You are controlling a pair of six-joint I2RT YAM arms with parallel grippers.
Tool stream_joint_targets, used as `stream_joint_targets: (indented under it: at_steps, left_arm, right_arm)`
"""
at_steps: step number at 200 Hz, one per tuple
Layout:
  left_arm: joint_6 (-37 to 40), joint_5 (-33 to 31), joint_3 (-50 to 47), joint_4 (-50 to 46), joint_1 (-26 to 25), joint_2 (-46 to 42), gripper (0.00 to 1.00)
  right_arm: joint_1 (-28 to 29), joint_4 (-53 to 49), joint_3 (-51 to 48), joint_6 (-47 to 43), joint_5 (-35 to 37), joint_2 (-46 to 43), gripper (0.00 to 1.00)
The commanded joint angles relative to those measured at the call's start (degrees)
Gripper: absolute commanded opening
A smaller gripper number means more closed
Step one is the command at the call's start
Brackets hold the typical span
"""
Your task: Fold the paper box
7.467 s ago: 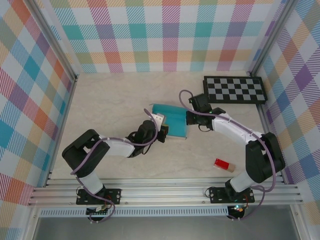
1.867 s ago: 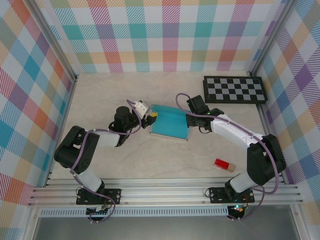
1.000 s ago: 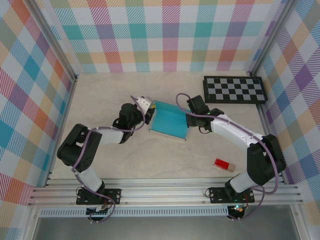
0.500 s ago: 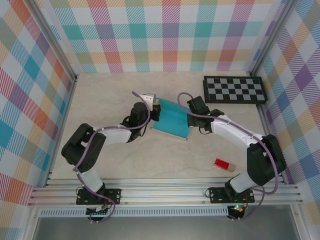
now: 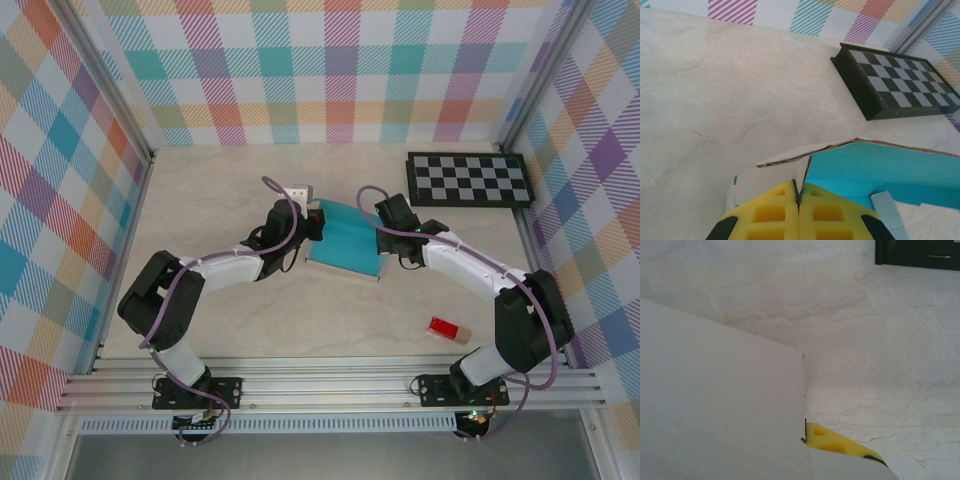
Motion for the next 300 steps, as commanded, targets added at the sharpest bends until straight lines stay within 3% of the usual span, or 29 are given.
stream_joint_targets:
  at_steps: [1, 228, 275, 300]
  left_arm:
    - [-4.68, 4.9, 3.18, -4.1, -3.38, -1.76, 0.0]
    - [-15.55, 7.03, 11.3, -7.09, -9.83, 5.15, 0.0]
    - [-11.48, 7.02, 5.8, -6.98, -10.01, 3.39, 0.0]
    - [-7.43, 9.13, 2.66, -10.07, -5.55, -2.6, 0.0]
  right_arm:
    - [1.57, 1.68, -0.93, 0.92, -3.37, -0.18, 0.0]
    - [2.43, -2.04, 4.68, -0.97, -4.14, 2.98, 0.0]
    - [2.46, -1.15, 4.26, -0.94, -4.42, 3.17, 0.0]
    - [2.41, -2.07, 4.34, -2.27, -2.74, 3.12, 0.0]
